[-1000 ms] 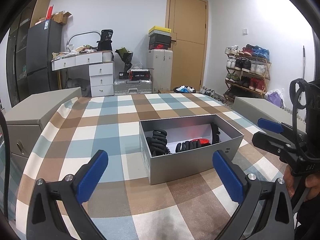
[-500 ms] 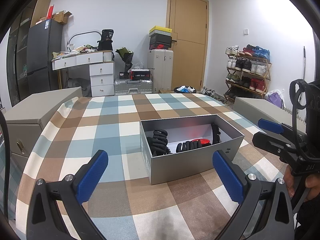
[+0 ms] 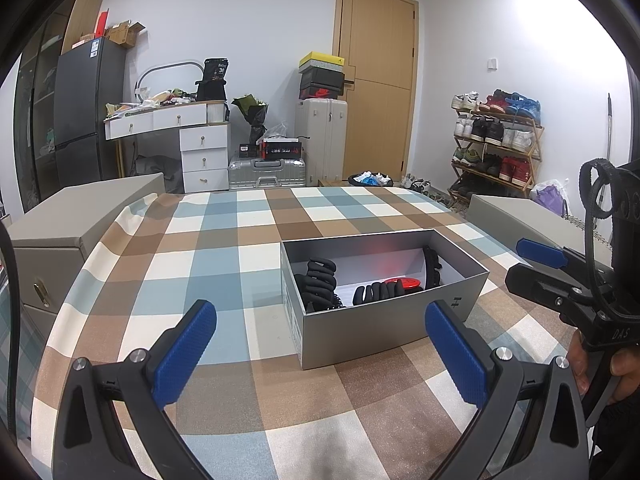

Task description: Organize jewelry

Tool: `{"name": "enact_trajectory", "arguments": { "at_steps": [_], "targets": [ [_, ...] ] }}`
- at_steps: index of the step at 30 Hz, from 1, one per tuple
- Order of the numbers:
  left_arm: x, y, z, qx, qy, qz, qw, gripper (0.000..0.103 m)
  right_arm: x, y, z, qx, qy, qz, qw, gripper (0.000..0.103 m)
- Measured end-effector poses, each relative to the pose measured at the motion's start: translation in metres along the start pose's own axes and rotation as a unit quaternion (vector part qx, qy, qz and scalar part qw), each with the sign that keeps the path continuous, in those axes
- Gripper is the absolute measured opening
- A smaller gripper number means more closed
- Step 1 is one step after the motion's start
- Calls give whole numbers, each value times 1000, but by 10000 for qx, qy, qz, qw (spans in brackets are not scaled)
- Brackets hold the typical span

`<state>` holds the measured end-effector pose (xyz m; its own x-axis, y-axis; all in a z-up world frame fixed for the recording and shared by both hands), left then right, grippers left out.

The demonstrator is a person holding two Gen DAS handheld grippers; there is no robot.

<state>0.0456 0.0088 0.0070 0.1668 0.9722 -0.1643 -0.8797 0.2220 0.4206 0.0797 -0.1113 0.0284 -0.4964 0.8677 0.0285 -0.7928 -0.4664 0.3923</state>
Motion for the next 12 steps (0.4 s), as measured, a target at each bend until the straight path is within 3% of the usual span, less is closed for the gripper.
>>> {"name": "enact_trajectory", "arguments": {
  "at_steps": [12],
  "targets": [
    [1, 2, -1, -51, -14, -9, 10000, 102, 0, 0, 0, -1, 0, -2, 10000, 103]
  ]
}}
Point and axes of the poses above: each gripper's, at about its wrist camera, not at the fingertips, and y roughly against the way its jaws point, x to its left, z to its top, the point moved 1 cm from there along -y, roughly the way its jaws point, and after that the axes turned 13 degrees about -z, right-handed, at the moved point
